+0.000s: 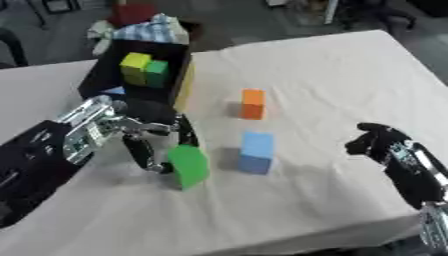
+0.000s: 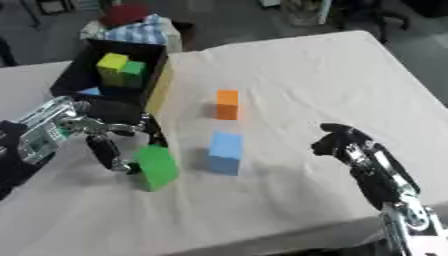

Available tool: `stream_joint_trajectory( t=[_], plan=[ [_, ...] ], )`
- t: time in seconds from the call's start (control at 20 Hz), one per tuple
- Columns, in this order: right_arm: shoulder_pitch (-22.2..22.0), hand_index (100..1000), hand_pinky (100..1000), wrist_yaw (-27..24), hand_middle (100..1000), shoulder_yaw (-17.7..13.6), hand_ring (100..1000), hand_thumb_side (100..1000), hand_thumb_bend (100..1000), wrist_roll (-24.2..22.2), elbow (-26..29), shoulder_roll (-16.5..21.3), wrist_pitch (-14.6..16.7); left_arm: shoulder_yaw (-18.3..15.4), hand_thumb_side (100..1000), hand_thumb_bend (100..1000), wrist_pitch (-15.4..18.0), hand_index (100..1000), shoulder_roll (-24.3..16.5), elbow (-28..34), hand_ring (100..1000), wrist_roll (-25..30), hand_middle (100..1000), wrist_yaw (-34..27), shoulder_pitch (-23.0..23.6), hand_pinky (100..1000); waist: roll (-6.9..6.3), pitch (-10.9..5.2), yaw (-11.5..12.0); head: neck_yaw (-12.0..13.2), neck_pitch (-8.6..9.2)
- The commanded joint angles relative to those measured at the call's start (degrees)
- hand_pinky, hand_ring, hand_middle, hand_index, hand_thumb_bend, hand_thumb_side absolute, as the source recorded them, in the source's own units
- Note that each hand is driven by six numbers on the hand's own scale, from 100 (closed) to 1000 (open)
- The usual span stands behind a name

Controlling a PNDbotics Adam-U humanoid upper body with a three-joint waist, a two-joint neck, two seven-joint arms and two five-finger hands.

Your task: Pick up objects on the table and place them in the box.

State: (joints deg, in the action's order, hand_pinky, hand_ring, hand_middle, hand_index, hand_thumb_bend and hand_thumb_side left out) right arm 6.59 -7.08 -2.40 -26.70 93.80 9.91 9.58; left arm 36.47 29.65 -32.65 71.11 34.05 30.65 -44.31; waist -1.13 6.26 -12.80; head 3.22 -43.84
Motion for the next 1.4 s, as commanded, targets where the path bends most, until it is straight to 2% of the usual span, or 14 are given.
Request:
stream_joint_trajectory(
  t=[0.05,0.25,0.5,0.8,1.05,1.15,1.2,1.3,1.35,1.4],
  plan=[
    [0.8,813,730,0.2,579,0.0,705,735,100,-0.2,0.8,0.6,0.1,-1.6,132,255,9.4,662,-1.4,0.5,662,9.7,519,-1.3,-1.2,804,-0.34,-0.3,0.1,-0.3,-0.21],
    [0.7,813,730,0.1,579,-0.1,705,734,100,-0.1,0.7,0.6,0.2,-4.6,103,276,6.6,669,-3.4,2.1,669,9.0,529,-3.0,-1.9,804,-0.27,-0.4,0.3,-0.5,-0.26],
    [0.6,813,731,0.1,579,-0.1,705,734,100,-0.1,0.7,0.6,0.1,-10.3,100,320,1.6,677,-6.2,5.5,683,6.4,544,-1.9,-4.0,801,-0.25,-0.62,0.8,-0.8,-0.26],
    [0.5,813,731,0.1,579,-0.3,705,731,100,0.0,0.5,0.7,0.2,-17.6,100,320,-4.6,684,-5.8,2.3,675,-0.1,544,2.1,-6.9,797,-0.01,-0.72,1.0,-0.8,-0.26],
    [0.3,813,731,0.2,579,-0.3,705,734,100,0.0,0.4,0.5,0.3,-22.0,100,312,-10.1,703,-3.2,-6.2,696,-5.8,576,13.1,-10.2,792,0.14,-0.79,1.1,-0.8,-0.28],
    [0.2,813,731,0.2,579,-0.4,704,735,100,0.1,0.4,0.5,0.3,-23.5,130,334,-11.9,711,-1.6,-11.0,706,-8.2,590,18.4,-11.5,792,0.22,-0.79,1.0,-0.8,-0.28],
    [0.2,813,731,0.2,579,-0.4,705,736,100,0.1,0.4,0.5,0.3,-24.4,184,363,-13.0,720,-0.8,-13.6,713,-9.4,604,21.3,-12.1,791,0.26,-0.79,1.0,-0.8,-0.28],
    [0.1,813,731,0.2,579,-0.4,705,737,100,0.1,0.4,0.4,0.3,-26.2,233,327,-15.3,734,1.0,-18.5,717,-12.3,621,26.7,-13.4,791,0.34,-0.79,1.1,-0.7,-0.28],
    [0.1,813,731,0.2,579,-0.4,704,738,100,0.1,0.4,0.4,0.3,-27.2,236,329,-16.7,736,1.9,-20.8,718,-13.8,624,29.3,-14.0,792,0.38,-0.78,1.1,-0.7,-0.28],
    [0.1,813,731,0.2,579,-0.4,704,738,100,0.1,0.4,0.3,0.3,-28.1,276,340,-17.9,748,2.8,-22.9,719,-15.2,634,31.6,-14.5,793,0.44,-0.78,1.1,-0.6,-0.28]
  ],
)
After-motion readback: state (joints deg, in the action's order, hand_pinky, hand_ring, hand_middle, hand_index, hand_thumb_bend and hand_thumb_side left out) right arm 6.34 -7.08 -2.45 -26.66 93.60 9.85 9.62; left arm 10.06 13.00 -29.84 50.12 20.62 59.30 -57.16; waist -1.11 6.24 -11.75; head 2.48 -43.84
